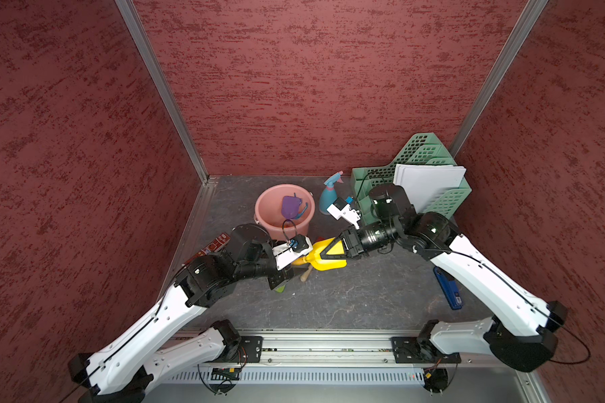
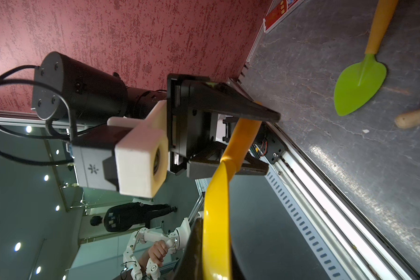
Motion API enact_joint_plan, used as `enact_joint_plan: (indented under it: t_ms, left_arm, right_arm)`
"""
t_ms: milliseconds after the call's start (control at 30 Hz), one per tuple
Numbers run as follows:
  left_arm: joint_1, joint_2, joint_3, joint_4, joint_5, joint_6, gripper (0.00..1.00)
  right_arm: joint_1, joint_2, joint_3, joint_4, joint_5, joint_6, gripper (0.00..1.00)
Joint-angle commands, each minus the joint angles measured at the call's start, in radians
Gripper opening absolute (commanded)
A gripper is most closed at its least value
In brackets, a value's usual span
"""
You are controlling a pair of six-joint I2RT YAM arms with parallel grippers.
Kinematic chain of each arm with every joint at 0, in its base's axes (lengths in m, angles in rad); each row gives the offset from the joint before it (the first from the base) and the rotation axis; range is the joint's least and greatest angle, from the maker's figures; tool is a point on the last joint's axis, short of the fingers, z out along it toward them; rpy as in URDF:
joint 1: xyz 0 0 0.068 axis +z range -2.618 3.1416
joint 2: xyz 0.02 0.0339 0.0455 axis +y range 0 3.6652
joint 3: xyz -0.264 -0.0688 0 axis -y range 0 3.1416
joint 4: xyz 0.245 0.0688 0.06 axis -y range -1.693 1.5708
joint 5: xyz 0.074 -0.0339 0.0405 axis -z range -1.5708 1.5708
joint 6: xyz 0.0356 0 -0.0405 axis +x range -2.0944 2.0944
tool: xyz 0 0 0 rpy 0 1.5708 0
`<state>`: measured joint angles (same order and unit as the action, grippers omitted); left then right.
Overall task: Organize the gardening tools
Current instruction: Pick up the gardening tool from the center of the board.
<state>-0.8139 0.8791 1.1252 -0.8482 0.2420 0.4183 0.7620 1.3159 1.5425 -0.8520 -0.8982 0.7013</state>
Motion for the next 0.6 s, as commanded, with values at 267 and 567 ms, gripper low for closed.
enact_joint_plan:
  t_ms: [267,567]
  left_arm:
    - [-0.037,0.023,0.018,0.096,-0.018,-0.03,0.0]
    - [-0.011,-0.047,-0.09,0.146,-0.066,-0.035,0.0]
  right_arm:
    - [-0.007,-0.055,-0.076,0.155,-0.038,0.049,0.36]
    - [-0.009,-0.17,-0.148,0.187,0.254,0.008,0.98]
